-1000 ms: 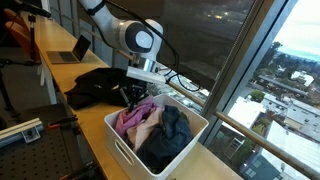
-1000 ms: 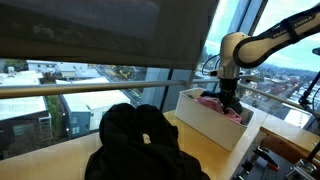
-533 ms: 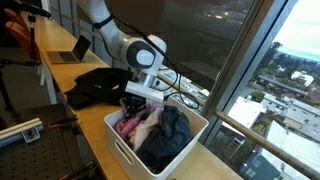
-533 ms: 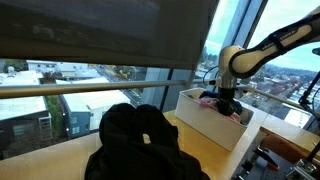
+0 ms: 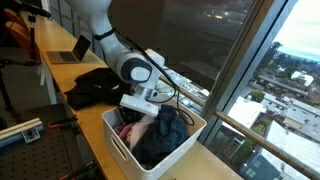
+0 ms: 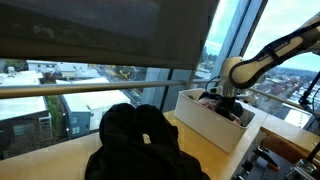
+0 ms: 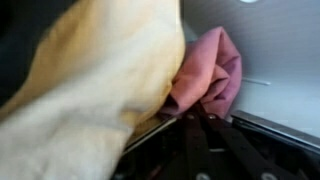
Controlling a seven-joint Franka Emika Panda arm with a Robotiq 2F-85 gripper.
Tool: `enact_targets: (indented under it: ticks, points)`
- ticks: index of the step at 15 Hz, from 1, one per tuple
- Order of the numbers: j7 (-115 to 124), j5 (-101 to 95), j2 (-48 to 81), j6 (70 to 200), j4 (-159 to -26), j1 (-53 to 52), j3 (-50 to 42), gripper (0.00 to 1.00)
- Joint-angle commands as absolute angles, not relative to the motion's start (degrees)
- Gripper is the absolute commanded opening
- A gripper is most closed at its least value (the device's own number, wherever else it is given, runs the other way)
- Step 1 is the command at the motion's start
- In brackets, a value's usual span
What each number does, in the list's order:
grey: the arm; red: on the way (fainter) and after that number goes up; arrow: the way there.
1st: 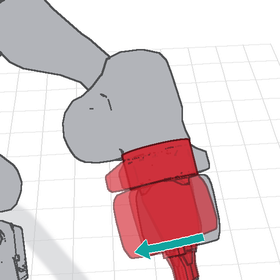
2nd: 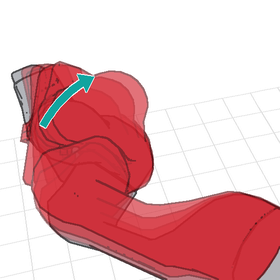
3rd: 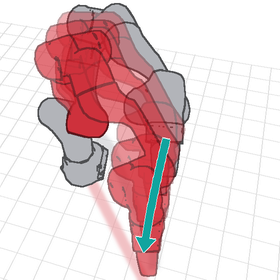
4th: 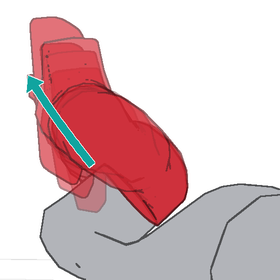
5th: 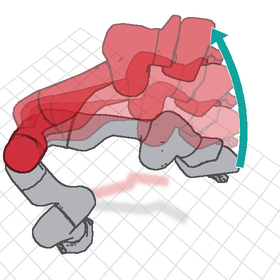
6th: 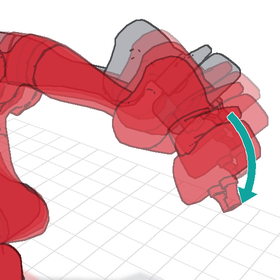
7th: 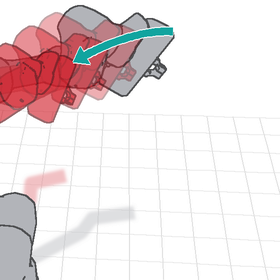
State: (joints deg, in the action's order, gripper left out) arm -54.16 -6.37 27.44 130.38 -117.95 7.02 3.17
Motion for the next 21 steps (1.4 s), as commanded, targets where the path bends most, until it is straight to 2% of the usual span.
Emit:
enact_targets:
  ticks: [1,2,4,7,12,13,21]
  points:
    - [-53.7,-4.4,15.8,129.2,-123.1,7.3,3.8,0.07]
    - [-52.3,-4.1,13.9,129.3,-123.3,6.7,3.8,0.28]
    - [-49.3,-4.7,9.3,129.4,-123.6,4.6,4.0,0.40]
    - [-45.3,-5.4,4.6,127.9,-121.5,0.3,5.7,0.63]
    - [-37.6,-4.7,9.0,127.5,-112.9,-8.6,11.4,0.98]
    - [-36.0,-5.0,11.3,128.3,-111.3,-10.2,12.6,1.00]
    - [-29.5,-6.9,34.5,128.9,-94.8,-18.4,17.0,1.00]
